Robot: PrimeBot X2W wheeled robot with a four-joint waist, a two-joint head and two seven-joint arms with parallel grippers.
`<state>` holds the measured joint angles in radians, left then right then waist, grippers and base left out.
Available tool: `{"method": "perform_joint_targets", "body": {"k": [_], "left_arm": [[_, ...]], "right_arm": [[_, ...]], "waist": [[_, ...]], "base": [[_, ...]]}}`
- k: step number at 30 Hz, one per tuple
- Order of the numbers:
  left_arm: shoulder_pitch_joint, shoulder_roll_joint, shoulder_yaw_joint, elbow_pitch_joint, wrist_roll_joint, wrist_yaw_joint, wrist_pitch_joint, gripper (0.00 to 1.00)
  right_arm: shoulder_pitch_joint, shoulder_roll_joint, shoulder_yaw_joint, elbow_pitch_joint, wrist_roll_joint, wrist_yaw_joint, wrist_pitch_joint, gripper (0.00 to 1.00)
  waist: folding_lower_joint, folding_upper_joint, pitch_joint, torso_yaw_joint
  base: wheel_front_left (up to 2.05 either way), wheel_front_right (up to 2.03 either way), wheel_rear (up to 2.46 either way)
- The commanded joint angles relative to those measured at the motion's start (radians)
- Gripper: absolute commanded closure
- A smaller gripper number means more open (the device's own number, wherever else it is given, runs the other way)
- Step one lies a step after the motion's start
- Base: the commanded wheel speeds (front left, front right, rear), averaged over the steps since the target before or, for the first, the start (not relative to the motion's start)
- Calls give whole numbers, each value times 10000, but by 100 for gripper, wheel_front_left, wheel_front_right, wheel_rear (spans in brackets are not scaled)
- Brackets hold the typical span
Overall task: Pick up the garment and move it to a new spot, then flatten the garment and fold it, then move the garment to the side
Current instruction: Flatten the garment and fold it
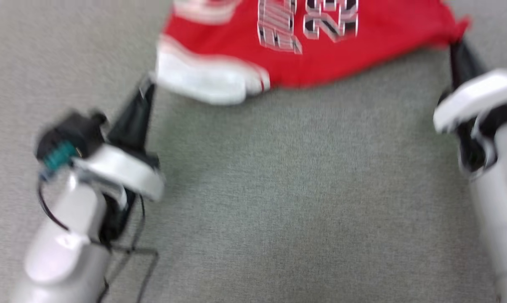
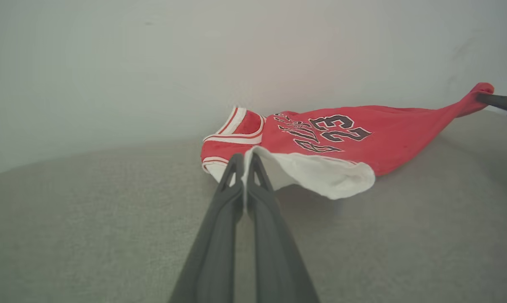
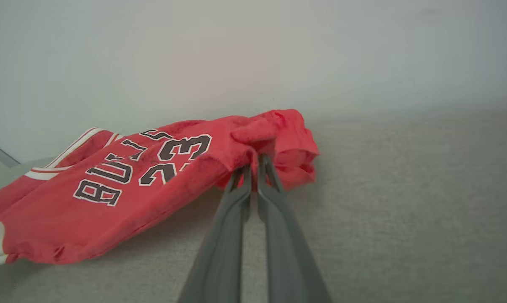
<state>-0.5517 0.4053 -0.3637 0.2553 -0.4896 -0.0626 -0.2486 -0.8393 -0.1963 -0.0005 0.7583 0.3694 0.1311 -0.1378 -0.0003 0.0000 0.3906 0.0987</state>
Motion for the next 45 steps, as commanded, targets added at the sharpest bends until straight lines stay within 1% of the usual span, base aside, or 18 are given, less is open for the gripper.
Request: {"method": "perform_joint_targets", "body": {"k": [1, 5, 8, 12, 17, 20, 23, 29, 32, 36, 40, 43, 45], "left_arm": [[343, -46, -39, -70, -119, 61, 17, 100], [1583, -97, -219, -221, -246, 302, 89, 100], [2392, -70, -277, -382, -370, 489, 192, 100], [3391, 119, -282, -698, -544, 692, 378, 100], [4609, 434, -130, -1353, -859, 999, 678, 100], [5314, 705, -168, -1874, -954, 1085, 981, 100], [6007, 1004, -310, -2399, -1104, 1045, 1386, 100], [7214, 1621, -671, -3390, -1391, 926, 2309, 100], [7736, 1892, -1007, -3896, -1671, 616, 2847, 100], [8269, 2238, -1453, -4368, -2033, 241, 3603, 100], [8592, 2468, -1644, -4739, -2354, 127, 4101, 100], [8733, 2621, -1647, -4947, -2455, 128, 4211, 100], [8706, 2654, -1546, -5058, -2430, 165, 4084, 100]], "right_arm": [[444, -98, 110, -109, 195, -8, 90, 100], [1727, -156, 316, -556, 1032, -8, 417, 100], [2559, -5, 381, -956, 1794, -8, 755, 100], [3624, -96, 585, -1565, 2404, -8, 1124, 100], [4826, -238, 720, -2212, 2526, -8, 1528, 100], [5486, -340, 592, -2595, 2656, -7, 1726, 100], [6200, -469, 545, -2946, 2621, -8, 2004, 100], [7612, -1012, 496, -3784, 2584, -8, 2705, 100], [8254, -1207, 329, -4132, 2794, -8, 3199, 100], [9109, -1415, 172, -4690, 3331, -8, 4157, 100], [9994, -1491, -175, -5468, 3766, -7, 4846, 100], [10555, -1324, -565, -5913, 3835, -7, 5181, 100], [10793, -1168, -749, -6226, 3856, -7, 5340, 100]], "waist": [[3, 0, -603, 97], [3, 0, -1161, 92], [3, 0, -1564, 91], [3, 0, -2103, 92], [3, 0, -2671, 137], [3, 0, -2970, 182], [3, 0, -3286, 218], [3, 0, -3758, 303], [3, 0, -3902, 319], [3, 0, -4077, 397], [3, 0, -4162, 460], [3, 0, -4188, 477], [3, 0, -4185, 473]], "base": [[0, 0, 0], [0, 0, 0], [0, 0, 0], [0, 0, 0], [0, 0, 0], [0, 0, 0], [0, 0, 0], [0, 0, 0], [0, 0, 0], [0, 0, 0], [0, 0, 0], [0, 0, 0], [0, 0, 0]]}}
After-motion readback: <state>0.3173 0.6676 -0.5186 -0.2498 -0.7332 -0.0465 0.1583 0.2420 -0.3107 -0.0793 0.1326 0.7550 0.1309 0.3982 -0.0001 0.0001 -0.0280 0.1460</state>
